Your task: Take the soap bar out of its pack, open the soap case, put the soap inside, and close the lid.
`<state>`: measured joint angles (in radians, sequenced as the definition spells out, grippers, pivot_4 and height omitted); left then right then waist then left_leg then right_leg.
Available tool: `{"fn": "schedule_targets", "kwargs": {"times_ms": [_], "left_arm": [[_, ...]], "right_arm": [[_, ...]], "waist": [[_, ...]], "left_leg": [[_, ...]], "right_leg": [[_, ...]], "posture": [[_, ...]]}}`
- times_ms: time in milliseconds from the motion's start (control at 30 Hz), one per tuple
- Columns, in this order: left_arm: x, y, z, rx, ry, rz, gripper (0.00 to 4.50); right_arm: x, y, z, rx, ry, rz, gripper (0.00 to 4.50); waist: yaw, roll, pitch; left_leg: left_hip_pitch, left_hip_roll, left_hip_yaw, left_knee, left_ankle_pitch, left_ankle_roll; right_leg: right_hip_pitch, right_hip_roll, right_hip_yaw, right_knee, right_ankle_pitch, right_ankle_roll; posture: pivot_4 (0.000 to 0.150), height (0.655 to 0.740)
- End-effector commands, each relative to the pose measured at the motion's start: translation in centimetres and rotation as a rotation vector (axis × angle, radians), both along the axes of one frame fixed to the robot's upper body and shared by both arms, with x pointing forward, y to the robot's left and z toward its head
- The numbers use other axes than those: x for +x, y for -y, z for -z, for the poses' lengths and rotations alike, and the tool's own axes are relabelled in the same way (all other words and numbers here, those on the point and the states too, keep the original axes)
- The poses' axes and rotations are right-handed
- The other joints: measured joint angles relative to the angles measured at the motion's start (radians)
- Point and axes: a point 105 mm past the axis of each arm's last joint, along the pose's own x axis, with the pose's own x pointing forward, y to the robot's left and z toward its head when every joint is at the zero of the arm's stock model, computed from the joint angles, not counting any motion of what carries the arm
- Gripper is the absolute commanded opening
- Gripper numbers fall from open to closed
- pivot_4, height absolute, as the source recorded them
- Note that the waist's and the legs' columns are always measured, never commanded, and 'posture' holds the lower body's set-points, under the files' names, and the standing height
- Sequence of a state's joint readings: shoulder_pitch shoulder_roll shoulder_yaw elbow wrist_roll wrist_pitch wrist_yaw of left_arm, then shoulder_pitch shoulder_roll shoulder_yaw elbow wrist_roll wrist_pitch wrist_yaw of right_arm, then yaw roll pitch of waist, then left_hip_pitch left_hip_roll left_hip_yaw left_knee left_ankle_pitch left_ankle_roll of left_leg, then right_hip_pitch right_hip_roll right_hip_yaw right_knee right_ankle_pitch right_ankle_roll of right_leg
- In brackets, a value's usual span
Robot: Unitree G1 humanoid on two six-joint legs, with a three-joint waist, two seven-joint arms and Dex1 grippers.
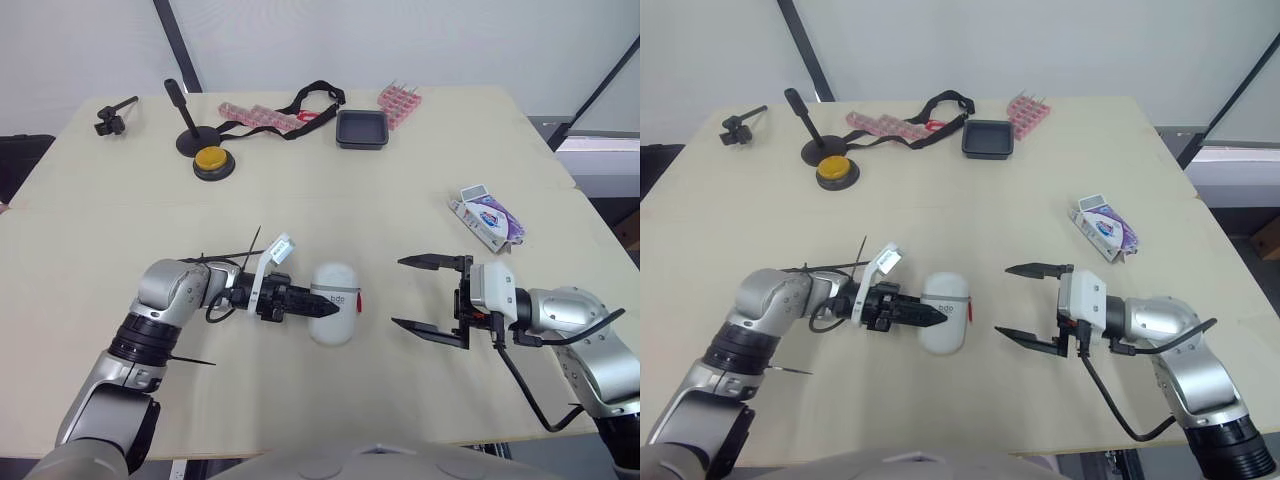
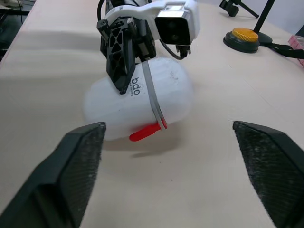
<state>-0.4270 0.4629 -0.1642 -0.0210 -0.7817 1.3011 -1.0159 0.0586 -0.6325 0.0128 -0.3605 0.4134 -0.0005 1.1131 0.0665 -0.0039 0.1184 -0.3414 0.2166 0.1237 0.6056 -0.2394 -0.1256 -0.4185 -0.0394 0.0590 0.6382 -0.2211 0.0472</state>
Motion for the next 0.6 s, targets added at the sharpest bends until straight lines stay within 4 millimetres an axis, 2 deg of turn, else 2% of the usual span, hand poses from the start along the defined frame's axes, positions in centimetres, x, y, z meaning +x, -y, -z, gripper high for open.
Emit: {"fn": "schedule_targets", "kwargs": {"times_ms": [33,200,267,433,600], "left_arm": [[0.7,0.1,-0.5,0.005,-0.015,-0.053,1.95],[0.6,0.1,1.1,0.092,-0.036,-0.076,1.95],[0.7,0.0,1.5,0.122,-0.014,-0.081,2.95],[1.2,0.0,1.7,0.135,0.017,-0.102,4.46],[2.2,-0.7,1.4,0.161,0.102,-0.116,4.46]], "right_arm": [[-0.4,0.0,0.0,0.016,0.004,-0.023,4.47],[-0.1,-0.1,0.2,0.010,-0.005,-0.026,4.47],[0.1,-0.1,0.2,0.004,-0.007,-0.029,4.50],[0.4,0.0,0.2,-0.004,-0.010,-0.027,4.50],[0.5,0.1,0.2,-0.005,-0.013,-0.024,4.50]], "waist": [[0.001,0.000,0.000],[0.000,0.000,0.000],[0.000,0.000,0.000],[0.005,0.001,0.000],[0.005,0.001,0.000]], "left_leg": [[0.000,0.000,0.000,0.000,0.000,0.000],[0.001,0.000,-0.001,0.000,0.000,0.000],[0.001,0.000,-0.001,0.000,0.000,0.001],[0.002,-0.001,-0.002,0.000,0.000,0.001],[0.003,-0.004,-0.001,0.001,0.000,0.006]], "right_leg": [[0.000,0.000,0.000,0.000,0.000,0.000],[0.002,0.000,0.000,-0.002,0.000,0.000],[0.003,-0.001,0.000,-0.003,0.000,0.000],[0.005,-0.002,-0.001,-0.003,0.000,0.000],[0.005,-0.005,-0.002,-0.004,0.001,-0.002]], "posture": [[0.150,0.7291],[0.150,0.7291],[0.150,0.7291],[0.150,0.7291],[0.150,0.7291]]}}
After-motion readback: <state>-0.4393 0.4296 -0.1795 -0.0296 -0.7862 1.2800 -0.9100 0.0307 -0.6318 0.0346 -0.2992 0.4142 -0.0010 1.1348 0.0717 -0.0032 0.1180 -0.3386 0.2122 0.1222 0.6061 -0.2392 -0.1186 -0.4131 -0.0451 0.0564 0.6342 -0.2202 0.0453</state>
